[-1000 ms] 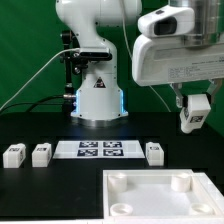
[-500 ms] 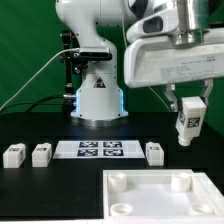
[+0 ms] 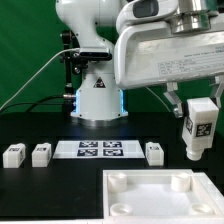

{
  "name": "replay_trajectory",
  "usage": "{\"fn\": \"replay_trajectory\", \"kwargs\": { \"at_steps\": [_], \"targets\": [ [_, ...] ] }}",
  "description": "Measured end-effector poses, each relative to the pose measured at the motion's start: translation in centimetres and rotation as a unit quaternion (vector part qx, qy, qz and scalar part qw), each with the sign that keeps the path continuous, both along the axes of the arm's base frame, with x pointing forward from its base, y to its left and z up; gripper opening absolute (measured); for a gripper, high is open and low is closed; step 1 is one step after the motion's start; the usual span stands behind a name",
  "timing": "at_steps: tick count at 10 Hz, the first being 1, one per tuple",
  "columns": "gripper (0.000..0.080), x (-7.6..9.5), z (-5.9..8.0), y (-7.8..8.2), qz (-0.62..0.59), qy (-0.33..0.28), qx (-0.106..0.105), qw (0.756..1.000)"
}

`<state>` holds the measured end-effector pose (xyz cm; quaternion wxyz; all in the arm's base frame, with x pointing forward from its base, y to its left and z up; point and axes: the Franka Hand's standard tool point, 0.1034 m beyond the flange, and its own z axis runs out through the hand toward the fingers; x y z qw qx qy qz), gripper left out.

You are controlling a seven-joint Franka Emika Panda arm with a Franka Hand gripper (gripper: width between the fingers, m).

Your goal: Assemble one leg

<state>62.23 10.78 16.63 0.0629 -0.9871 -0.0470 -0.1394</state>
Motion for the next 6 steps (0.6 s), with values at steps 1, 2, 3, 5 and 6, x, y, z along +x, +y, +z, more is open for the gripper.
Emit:
{"fn": "replay_trajectory", "kwargs": {
  "at_steps": [1, 2, 3, 5, 6],
  "targets": [
    [0.0292, 0.0, 0.0, 0.0, 0.0, 0.0, 0.0, 1.0],
    [0.0292, 0.0, -0.1, 0.0, 0.0, 0.001, 0.0, 1.0],
    [0.0292, -0.1, -0.3, 0.1, 0.0, -0.002, 0.0, 1.0],
    [0.0292, -0.1, -1.9, 1.0, -0.004, -0.046, 0.004, 0.999],
    [0.0292, 0.1, -2.1, 0.8, -0.005, -0.046, 0.004, 0.999]
  ]
}}
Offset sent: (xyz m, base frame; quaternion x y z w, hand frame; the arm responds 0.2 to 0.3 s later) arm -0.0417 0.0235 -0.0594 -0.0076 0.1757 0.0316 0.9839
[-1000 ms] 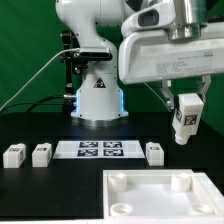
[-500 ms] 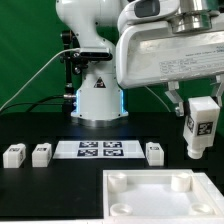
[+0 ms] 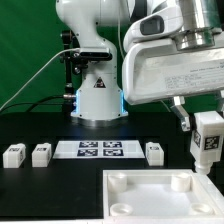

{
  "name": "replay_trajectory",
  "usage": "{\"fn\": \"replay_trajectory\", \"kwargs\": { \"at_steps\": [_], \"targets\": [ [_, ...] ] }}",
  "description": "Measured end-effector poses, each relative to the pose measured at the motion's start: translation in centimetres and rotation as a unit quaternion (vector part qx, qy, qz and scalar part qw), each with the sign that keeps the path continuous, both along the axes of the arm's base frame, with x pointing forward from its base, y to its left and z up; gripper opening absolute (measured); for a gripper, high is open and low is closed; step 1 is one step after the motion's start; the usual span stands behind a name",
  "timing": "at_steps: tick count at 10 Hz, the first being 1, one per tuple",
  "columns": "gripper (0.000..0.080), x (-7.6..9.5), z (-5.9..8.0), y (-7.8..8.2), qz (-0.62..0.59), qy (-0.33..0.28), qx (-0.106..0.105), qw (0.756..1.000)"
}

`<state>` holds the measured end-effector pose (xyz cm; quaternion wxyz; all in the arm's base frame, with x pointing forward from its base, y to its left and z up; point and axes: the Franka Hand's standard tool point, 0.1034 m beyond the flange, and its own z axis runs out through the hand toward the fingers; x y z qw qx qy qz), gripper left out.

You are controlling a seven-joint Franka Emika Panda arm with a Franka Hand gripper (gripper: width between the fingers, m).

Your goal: Assemble one leg

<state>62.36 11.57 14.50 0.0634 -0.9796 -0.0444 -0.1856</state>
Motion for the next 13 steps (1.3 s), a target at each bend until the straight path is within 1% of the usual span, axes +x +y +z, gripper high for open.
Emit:
{"fn": "replay_trajectory", "kwargs": {
  "at_steps": [1, 2, 3, 4, 5, 7, 9, 13],
  "targets": [
    [0.0292, 0.4, 0.0, 0.0, -0.004, -0.018, 0.001, 1.0],
    [0.0292, 0.2, -0.6, 0.2, -0.004, -0.024, 0.001, 1.0],
    [0.0292, 0.2, -0.9, 0.1, -0.001, -0.028, -0.002, 1.0],
    [0.0292, 0.5, -1.4, -0.6, 0.005, -0.034, -0.007, 0.999],
    [0.0292, 0.5, -2.3, -0.9, 0.007, -0.038, -0.008, 0.999],
    [0.0292, 0.5, -3.8, -0.6, 0.006, -0.049, -0.006, 0.999],
    [0.0292, 0.5, -3.9, -0.8, 0.004, -0.049, -0.006, 0.999],
    [0.0292, 0.5, -3.9, -0.6, 0.005, -0.05, -0.006, 0.999]
  ]
}}
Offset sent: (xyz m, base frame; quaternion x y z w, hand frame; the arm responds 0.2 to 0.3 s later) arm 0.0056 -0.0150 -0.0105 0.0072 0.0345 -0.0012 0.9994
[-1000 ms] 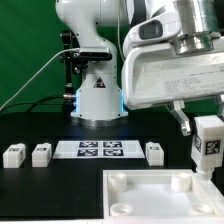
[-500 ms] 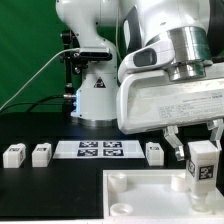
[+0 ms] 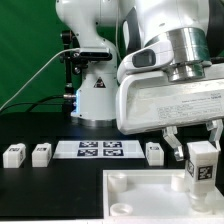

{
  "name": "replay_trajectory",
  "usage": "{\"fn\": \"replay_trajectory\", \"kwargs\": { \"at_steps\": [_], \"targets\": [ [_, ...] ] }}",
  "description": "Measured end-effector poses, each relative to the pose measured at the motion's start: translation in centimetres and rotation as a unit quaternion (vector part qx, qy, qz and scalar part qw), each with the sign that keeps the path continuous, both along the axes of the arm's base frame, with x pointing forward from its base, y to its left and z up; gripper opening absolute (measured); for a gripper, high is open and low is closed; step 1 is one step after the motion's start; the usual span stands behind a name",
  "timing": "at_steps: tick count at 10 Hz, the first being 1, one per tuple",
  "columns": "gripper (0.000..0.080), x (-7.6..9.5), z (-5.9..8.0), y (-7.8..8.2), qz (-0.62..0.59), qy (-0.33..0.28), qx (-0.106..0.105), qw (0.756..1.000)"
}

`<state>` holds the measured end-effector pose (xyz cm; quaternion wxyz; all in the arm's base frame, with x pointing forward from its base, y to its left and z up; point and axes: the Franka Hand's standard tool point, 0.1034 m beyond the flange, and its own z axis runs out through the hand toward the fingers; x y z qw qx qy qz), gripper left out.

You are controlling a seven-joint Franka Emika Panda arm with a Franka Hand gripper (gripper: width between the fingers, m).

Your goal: Assemble one leg

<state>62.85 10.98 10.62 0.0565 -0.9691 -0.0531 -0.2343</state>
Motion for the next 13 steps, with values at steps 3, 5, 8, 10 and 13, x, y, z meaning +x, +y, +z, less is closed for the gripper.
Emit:
{"fn": "replay_trajectory", "kwargs": {
  "at_steps": [3, 5, 8, 10, 13],
  "targets": [
    [0.0292, -0.5, 0.3, 1.0, -0.002, -0.035, 0.003, 0.999],
    [0.0292, -0.6, 0.1, 0.9, 0.0, -0.034, 0.002, 0.999],
    [0.0292, -0.5, -0.3, 0.3, 0.003, -0.033, -0.002, 0.999],
    [0.0292, -0.6, -1.2, 0.6, 0.004, -0.029, -0.002, 1.0],
    [0.0292, -0.6, -1.6, 0.7, 0.004, -0.039, -0.002, 0.999]
  ]
}}
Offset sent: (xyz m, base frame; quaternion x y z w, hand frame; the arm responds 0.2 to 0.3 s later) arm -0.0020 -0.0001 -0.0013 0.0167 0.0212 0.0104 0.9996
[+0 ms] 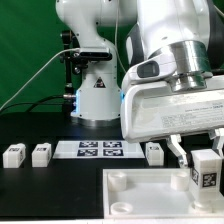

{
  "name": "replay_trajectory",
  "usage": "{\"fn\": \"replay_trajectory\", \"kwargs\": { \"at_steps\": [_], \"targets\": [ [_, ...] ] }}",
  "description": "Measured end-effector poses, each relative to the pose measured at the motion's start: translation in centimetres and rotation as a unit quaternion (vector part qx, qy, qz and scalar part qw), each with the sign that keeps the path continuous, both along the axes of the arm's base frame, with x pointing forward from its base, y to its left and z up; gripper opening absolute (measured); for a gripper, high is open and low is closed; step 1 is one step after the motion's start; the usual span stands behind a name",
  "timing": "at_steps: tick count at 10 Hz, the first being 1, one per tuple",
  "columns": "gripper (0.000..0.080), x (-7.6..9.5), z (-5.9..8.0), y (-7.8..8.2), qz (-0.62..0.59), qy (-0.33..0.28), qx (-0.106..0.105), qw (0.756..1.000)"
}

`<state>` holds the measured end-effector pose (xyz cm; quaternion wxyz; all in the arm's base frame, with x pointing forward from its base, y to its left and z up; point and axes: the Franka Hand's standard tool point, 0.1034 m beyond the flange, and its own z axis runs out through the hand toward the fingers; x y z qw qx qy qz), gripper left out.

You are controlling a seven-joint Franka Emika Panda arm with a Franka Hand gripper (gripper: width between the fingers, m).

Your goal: Assemble one leg

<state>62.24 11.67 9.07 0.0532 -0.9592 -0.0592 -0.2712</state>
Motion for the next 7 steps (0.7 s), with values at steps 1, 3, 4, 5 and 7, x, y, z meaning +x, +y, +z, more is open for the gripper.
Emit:
{"fn": "replay_trajectory", "kwargs": {
  "at_steps": [1, 3, 4, 5, 7],
  "targets": [
    [0.0292, -0.07, -0.36, -0.1, -0.001, -0.002, 0.0, 1.0],
    [0.0292, -0.38, -0.89, -0.04, -0.003, -0.001, -0.001, 1.0],
    [0.0292, -0.5, -0.9, -0.04, -0.01, -0.006, -0.003, 1.0],
    [0.0292, -0.53, -0.9, 0.01, -0.012, -0.013, -0.004, 1.0],
    [0.0292, -0.67, -0.97, 0.02, -0.027, -0.032, -0.001, 0.999]
  ]
}}
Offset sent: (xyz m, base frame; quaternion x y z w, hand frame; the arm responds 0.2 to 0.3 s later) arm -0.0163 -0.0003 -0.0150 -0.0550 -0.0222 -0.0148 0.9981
